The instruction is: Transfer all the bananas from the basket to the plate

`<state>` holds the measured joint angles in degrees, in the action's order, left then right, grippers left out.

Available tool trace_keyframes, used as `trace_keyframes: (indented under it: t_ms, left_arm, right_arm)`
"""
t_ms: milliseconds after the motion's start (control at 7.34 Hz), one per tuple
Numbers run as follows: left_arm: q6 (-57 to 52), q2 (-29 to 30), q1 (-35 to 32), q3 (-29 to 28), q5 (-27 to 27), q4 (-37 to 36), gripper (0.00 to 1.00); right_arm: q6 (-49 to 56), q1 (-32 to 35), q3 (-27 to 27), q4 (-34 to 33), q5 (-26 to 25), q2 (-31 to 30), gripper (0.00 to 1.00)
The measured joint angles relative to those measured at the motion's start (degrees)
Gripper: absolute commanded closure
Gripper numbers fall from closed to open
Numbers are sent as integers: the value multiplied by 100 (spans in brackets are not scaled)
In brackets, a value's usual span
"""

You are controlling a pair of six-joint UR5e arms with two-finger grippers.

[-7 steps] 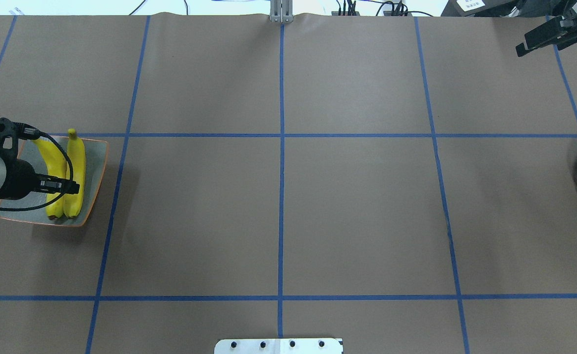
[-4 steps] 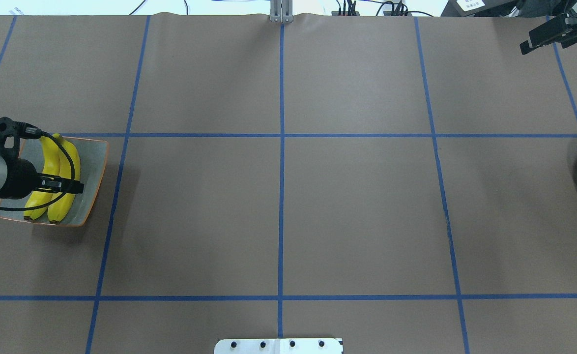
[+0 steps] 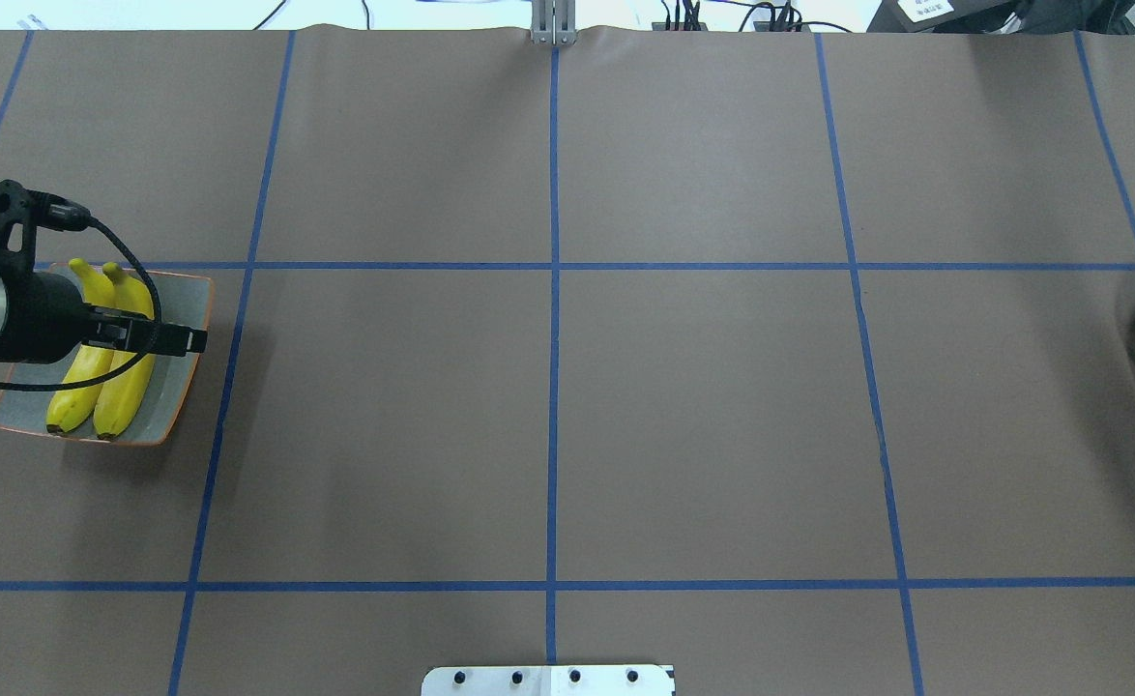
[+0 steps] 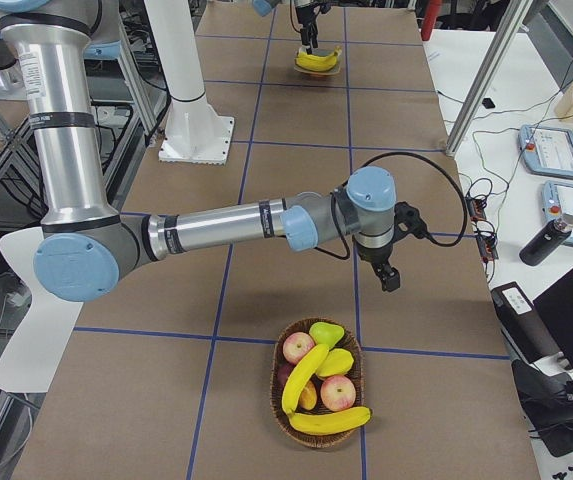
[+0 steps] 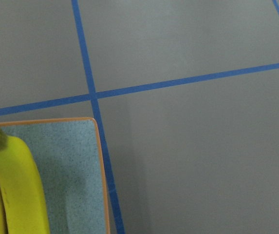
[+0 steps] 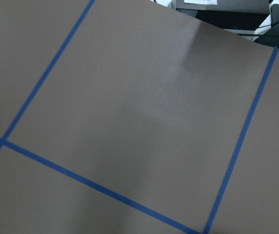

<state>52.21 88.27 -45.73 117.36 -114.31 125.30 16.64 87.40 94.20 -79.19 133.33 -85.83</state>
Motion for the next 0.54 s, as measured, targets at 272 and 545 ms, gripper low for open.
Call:
trace_keyframes:
  t_ms: [272, 545]
  left_arm:
    - [0, 142, -26, 1, -3, -2, 0]
    - [0, 198, -36, 0, -4, -5, 0]
  right_arm:
    - [1305, 97, -47, 102, -62, -659, 0]
    - [2004, 106, -180, 454, -399, -1086, 0]
